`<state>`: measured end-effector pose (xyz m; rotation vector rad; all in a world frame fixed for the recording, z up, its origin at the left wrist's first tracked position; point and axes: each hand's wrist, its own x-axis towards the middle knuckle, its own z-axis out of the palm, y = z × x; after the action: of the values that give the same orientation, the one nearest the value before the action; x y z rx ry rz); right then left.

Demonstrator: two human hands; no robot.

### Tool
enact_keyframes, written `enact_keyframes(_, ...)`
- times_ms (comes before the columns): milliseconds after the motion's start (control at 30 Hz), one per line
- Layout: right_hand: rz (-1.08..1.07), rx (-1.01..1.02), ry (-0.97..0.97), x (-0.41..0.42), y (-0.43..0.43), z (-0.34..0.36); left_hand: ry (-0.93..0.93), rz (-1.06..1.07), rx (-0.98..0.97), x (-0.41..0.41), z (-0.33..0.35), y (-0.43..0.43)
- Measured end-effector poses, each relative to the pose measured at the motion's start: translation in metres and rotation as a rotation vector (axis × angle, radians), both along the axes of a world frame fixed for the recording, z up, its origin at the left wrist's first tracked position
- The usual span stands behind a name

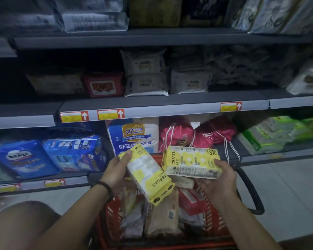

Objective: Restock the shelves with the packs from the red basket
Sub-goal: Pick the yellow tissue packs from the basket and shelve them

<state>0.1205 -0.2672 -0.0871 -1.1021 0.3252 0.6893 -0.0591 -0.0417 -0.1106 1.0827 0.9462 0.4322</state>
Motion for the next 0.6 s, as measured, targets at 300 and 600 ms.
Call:
enact_keyframes(300, 0.03, 0.09, 0.034, -0.007, 0.008, 0.0, -0.119, -0.027, -0.243, 0.016, 0.003, -0.014)
enact_keyframes(600, 0.062, -0.312, 0.001, -0.012, 0.015, -0.041, 0.23, -0.169, -0.037, 0.037, -0.021, -0.053)
